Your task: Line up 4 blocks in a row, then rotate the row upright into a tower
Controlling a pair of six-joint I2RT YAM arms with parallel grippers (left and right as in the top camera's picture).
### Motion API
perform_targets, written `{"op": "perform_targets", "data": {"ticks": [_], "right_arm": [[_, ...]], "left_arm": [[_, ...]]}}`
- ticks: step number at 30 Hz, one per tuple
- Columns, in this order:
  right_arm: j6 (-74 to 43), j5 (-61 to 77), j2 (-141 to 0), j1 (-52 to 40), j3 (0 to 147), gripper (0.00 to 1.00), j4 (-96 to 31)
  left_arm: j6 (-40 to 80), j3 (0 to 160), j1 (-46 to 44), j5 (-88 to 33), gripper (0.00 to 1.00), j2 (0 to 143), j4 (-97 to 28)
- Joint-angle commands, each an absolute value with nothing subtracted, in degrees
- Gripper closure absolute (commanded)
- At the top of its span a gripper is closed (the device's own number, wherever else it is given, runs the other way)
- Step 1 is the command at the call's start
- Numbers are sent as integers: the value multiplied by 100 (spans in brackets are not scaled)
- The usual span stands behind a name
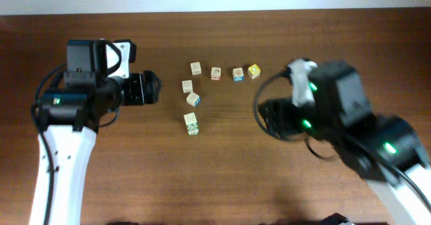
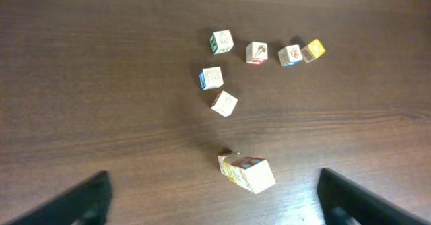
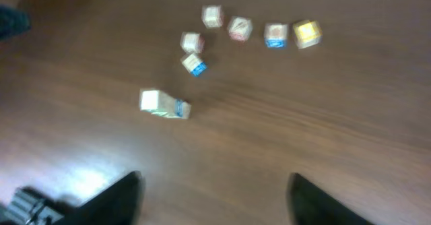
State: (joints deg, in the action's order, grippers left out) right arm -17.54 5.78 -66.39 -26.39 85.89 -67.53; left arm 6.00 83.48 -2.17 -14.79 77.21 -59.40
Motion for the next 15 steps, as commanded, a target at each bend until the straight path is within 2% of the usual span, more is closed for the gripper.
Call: {"op": "perform_targets", "data": {"ticks": [1, 5, 11, 13, 15], "right_arm": [[-1675, -71, -5817, -2644, 8648, 2, -7273], [-1675, -71, -5124, -2646, 8648, 2, -7660], [-1417, -480, -5065, -2657, 8586, 2, -7710], [-1306, -1055, -4910, -2390, 8152, 2, -6949], [-548, -307, -4224, -1542, 6984, 2, -5765]], "left_arm": [[484, 8394, -207, -1503, 1, 7496, -5935], [484, 8394, -207, -1503, 1, 7498, -5935], [484, 8394, -207, -1503, 1, 7498, -5935], [484, 8394, -207, -1503, 1, 7498, -5937], [484, 8394, -209, -1503, 1, 7498, -5935]]}}
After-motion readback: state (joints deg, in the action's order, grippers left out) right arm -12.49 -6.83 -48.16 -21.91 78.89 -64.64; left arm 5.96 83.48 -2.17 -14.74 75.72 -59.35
